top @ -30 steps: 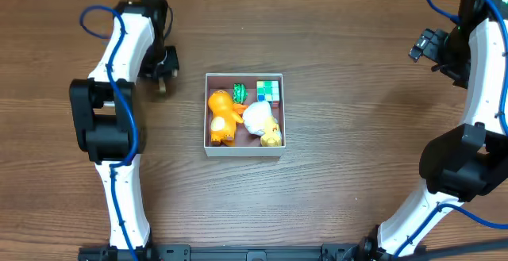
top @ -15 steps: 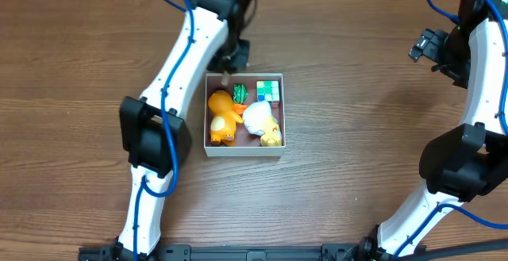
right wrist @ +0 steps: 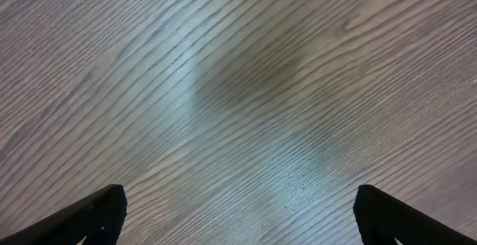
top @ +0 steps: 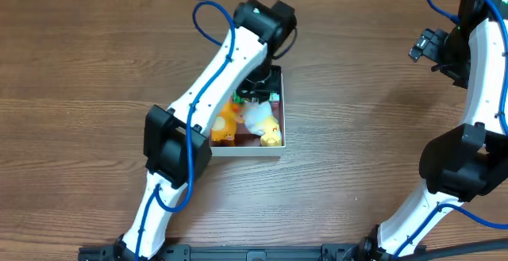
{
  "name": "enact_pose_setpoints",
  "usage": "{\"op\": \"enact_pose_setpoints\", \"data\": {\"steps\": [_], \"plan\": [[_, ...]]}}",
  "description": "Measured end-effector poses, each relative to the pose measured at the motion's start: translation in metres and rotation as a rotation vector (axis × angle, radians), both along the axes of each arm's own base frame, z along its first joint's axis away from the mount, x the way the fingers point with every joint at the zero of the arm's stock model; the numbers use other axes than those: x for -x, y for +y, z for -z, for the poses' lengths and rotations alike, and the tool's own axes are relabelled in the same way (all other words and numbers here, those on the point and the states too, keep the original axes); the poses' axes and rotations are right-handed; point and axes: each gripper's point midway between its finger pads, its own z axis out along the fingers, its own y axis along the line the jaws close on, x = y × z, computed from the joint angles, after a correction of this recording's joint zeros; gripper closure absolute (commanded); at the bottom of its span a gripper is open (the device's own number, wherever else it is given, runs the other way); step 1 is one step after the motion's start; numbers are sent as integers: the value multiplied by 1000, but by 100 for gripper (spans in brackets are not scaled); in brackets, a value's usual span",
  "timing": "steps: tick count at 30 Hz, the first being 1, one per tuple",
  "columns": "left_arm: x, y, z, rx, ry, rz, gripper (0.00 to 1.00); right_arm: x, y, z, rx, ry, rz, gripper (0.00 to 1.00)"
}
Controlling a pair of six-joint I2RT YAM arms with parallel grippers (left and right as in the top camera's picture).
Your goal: Pack container
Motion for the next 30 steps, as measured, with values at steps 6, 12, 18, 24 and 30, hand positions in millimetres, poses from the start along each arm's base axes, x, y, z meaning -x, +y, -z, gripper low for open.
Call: {"op": "enact_pose_setpoints", "data": {"steps": [6, 12, 18, 24, 30], "plan": [[-2, 3, 0, -29, -14, -58, 44, 0, 0, 0, 0, 0, 0, 0], [-15, 2, -1, -26, -74, -17, 11, 0, 0, 0, 0, 0, 1, 0], [-63, 25, -86, 13, -385, -14, 0, 0, 0, 0, 0, 0, 0, 0], [-43, 67, -188, -1, -640, -25, 0, 0, 0, 0, 0, 0, 1, 0], [12, 102, -261, 65, -798, -36, 0, 0, 0, 0, 0, 0, 0, 0]]}}
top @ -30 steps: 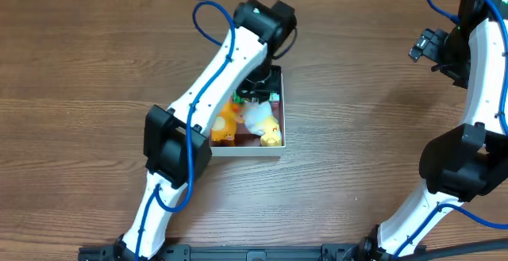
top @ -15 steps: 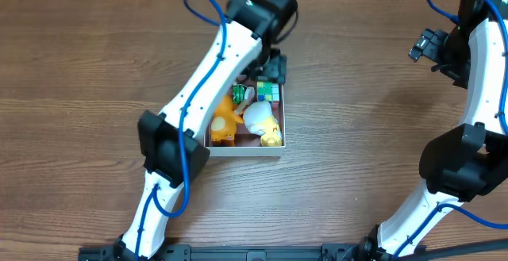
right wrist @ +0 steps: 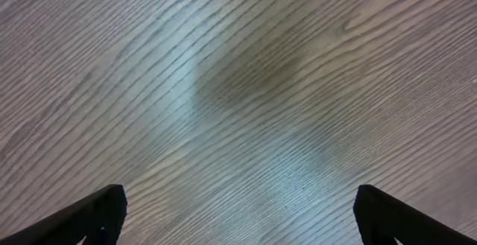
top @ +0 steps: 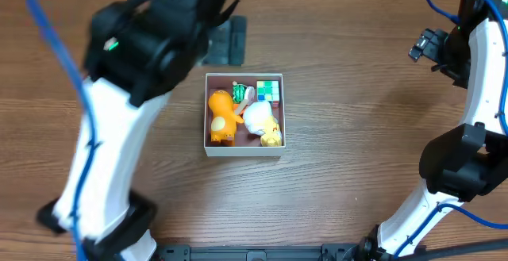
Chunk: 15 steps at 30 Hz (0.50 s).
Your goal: Pack container
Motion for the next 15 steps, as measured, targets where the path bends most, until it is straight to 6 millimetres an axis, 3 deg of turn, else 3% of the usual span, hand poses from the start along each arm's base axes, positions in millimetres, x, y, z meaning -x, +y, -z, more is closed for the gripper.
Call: {"op": "enact_pose_setpoints", "data": {"steps": [4, 7, 11, 15], "plan": [[55, 39, 10, -34, 43, -50, 0, 0, 0, 0, 0, -1, 0, 0], [91, 59, 44, -49, 140, -104, 0, 0, 0, 0, 0, -1, 0, 0], [132, 64, 72, 43, 239, -145, 0, 0, 0, 0, 0, 0, 0, 0], [151, 67, 76, 131, 242, -179, 0, 0, 0, 0, 0, 0, 0, 0]]}}
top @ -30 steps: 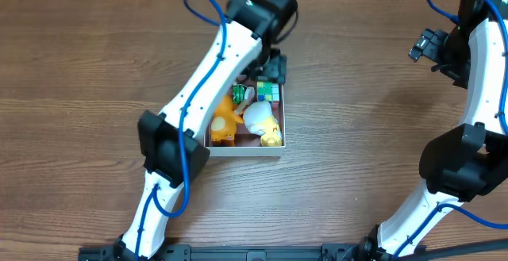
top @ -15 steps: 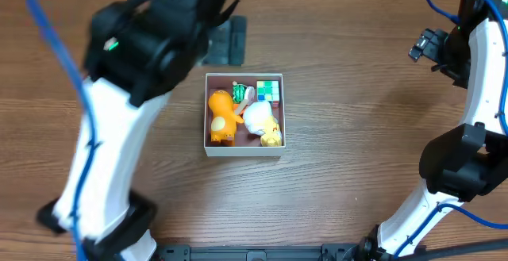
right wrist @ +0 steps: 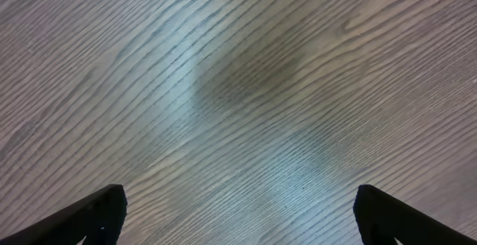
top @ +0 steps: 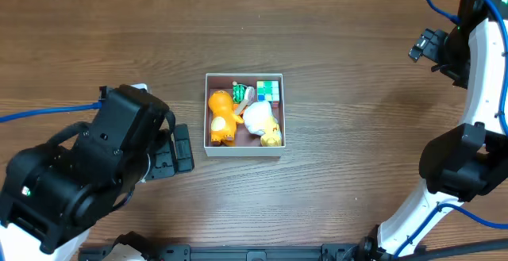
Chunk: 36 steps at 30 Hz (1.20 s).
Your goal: Pack container
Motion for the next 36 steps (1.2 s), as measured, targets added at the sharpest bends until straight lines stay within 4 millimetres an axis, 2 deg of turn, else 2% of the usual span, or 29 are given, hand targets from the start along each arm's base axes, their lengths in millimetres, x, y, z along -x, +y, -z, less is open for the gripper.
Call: {"op": "enact_pose_setpoints", "data": {"steps": [3, 7, 11, 14, 17, 18, 21, 22, 24, 28, 29, 30, 32, 36], "plan": [[4, -5, 6, 12, 41, 24, 0, 0, 0, 0, 0, 0, 0, 0], [7, -13, 7, 14, 55, 123, 0, 0, 0, 0, 0, 0, 0, 0], [6, -13, 7, 3, 44, 147, 0, 0, 0, 0, 0, 0, 0, 0], [-12, -19, 2, -44, -45, 253, 0, 0, 0, 0, 0, 0, 0, 0], [-38, -32, 11, -107, -131, 394, 0, 0, 0, 0, 0, 0, 0, 0], [-51, -40, 22, -129, -165, 449, 0, 0, 0, 0, 1, 0, 0, 0], [-71, -54, 51, -141, -263, 535, 0, 0, 0, 0, 0, -1, 0, 0], [-71, -53, 63, -137, -286, 545, 0, 0, 0, 0, 0, 0, 0, 0], [-72, -43, 73, -113, -356, 523, 0, 0, 0, 0, 0, 0, 0, 0], [-66, -6, 84, -81, -514, 413, 0, 0, 0, 0, 0, 1, 0, 0], [-61, 2, 95, -77, -543, 410, 0, 0, 0, 0, 0, 0, 0, 0], [-59, 10, 87, -83, -597, 388, 0, 0, 0, 0, 0, 1, 0, 0], [-50, 24, 102, -94, -653, 353, 0, 0, 0, 0, 0, 0, 0, 0], [-36, 33, 131, -113, -719, 320, 0, 0, 0, 0, 1, 0, 0, 0]]}}
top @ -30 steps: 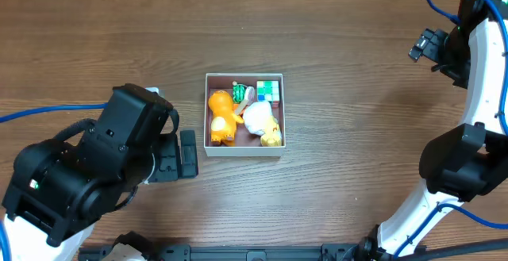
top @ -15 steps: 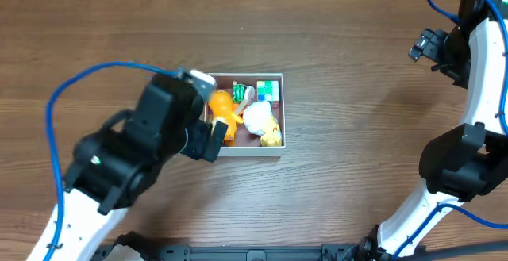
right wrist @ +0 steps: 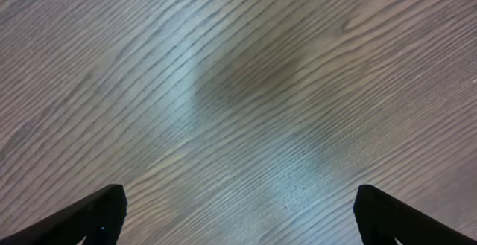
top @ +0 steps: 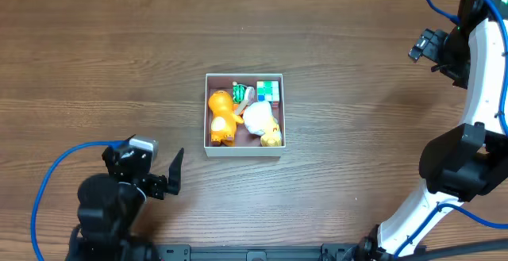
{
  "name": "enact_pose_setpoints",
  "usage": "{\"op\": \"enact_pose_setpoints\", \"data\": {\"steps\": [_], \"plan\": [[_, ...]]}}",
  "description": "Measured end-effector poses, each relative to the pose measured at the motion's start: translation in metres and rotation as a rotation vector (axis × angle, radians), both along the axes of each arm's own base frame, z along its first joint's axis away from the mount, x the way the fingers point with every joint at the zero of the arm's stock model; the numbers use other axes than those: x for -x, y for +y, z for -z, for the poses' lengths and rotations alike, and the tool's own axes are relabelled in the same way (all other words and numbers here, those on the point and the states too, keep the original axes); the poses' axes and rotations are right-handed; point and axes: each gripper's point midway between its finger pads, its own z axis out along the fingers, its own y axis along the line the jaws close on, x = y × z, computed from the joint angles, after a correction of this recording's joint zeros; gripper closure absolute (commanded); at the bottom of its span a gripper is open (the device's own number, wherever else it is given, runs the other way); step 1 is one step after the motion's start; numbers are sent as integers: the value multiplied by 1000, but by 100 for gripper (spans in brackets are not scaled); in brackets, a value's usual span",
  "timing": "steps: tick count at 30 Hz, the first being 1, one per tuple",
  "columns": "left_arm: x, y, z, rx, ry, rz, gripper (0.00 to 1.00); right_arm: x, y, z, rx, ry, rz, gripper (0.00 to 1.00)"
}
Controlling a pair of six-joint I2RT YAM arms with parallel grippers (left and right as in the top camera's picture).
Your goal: Pack container
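The white container (top: 242, 151) sits mid-table. It holds an orange toy (top: 221, 114), a white and yellow duck (top: 260, 120), a green-faced cube (top: 270, 88) and a small green piece (top: 238, 92). My left gripper (top: 171, 178) is folded back at the front left, well clear of the box. One black finger (top: 177, 168) stands out from the wrist, and the gripper looks open and empty. My right gripper (right wrist: 238, 215) hangs open over bare wood. Its two fingertips (right wrist: 97, 211) are far apart with nothing between them. In the overhead view the right gripper (top: 425, 47) is at the far right.
The wooden table (top: 357, 134) runs all around the box. The right arm's base and links (top: 456, 166) stand at the right edge. A blue cable (top: 55, 178) loops beside the left arm at the front left.
My left arm has drawn back from the table's left side, beside the box, to the front left corner. The container, its toys and the right arm are unchanged.
My left gripper was first down inside the container among the toys. Then the arm was raised high behind and left of the box, leaving the toys inside. After that it was low at the left, and now it is folded at the front left. The right gripper stayed open throughout.
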Motion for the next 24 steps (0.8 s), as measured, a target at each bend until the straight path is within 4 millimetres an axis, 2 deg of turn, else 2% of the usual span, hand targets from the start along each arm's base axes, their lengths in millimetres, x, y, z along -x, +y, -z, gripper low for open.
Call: {"op": "enact_pose_setpoints", "data": {"steps": [3, 9, 15, 18, 24], "plan": [[-3, 5, 4, 5, -102, -25, 0, 0, 0, 0, 0, 0, 0, 0], [-9, 13, -2, 7, -264, -59, 0, 0, 0, 0, 0, 0, 0, 0], [-18, 14, 5, 8, -338, -62, 0, 0, 0, 0, 0, 0, 0, 0], [-24, 23, 26, 2, -322, -98, 0, 0, 0, 0, 0, 0, 1, 0], [-25, 35, 25, -7, -327, -149, 0, 0, 0, 0, -1, 0, 0, 0]]}}
